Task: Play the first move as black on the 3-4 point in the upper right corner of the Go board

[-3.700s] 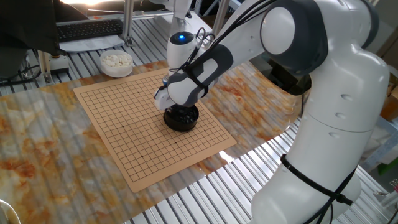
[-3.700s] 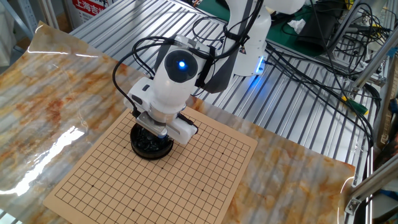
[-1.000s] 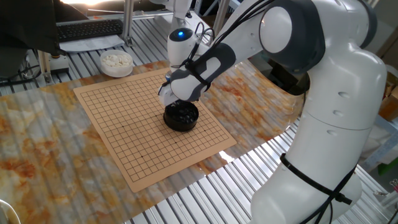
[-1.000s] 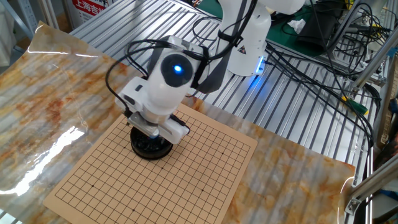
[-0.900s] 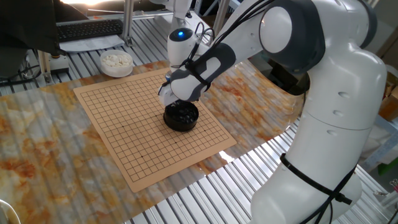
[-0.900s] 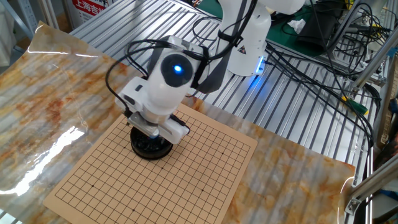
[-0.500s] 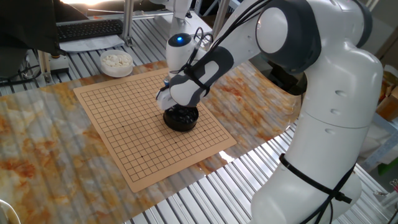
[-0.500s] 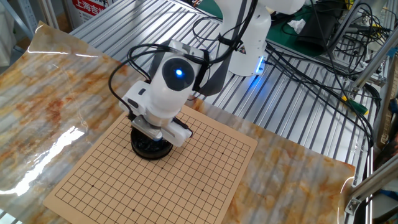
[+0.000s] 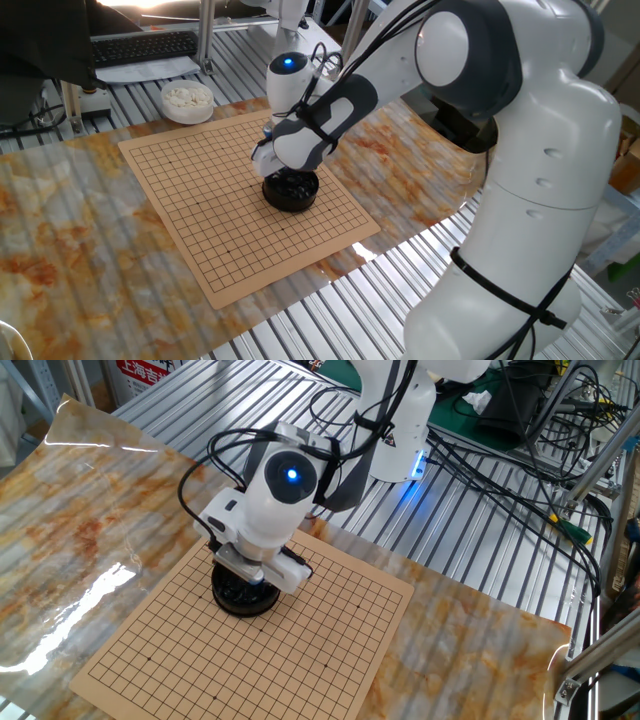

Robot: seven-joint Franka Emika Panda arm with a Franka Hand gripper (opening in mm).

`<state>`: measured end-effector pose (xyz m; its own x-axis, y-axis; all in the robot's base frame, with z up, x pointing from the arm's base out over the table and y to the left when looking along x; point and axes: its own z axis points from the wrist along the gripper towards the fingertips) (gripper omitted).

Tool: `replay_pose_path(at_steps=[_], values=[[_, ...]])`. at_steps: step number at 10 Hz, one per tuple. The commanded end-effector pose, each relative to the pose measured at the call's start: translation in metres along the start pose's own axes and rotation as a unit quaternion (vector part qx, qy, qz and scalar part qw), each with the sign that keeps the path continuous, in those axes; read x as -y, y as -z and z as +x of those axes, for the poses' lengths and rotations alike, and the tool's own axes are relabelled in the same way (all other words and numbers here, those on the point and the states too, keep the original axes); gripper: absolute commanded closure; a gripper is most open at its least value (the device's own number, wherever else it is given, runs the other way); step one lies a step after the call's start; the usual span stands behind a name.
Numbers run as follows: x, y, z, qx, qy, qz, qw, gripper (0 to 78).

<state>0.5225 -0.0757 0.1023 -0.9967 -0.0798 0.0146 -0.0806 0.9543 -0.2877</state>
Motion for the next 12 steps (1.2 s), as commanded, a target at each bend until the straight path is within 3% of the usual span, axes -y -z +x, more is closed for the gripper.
replay_pose_path(at_steps=[1,2,6,12], values=[[0.002,0.008,0.0,-0.005,0.005,0.001,1.0,0.0],[-0.002,0.008,-0.001,-0.014,0.009,-0.001,0.9999,0.0],[-0.011,0.004,-0.003,-0.02,0.015,0.001,0.9997,0.0],[-0.012,0.0,-0.004,-0.026,0.024,0.026,0.999,0.0]])
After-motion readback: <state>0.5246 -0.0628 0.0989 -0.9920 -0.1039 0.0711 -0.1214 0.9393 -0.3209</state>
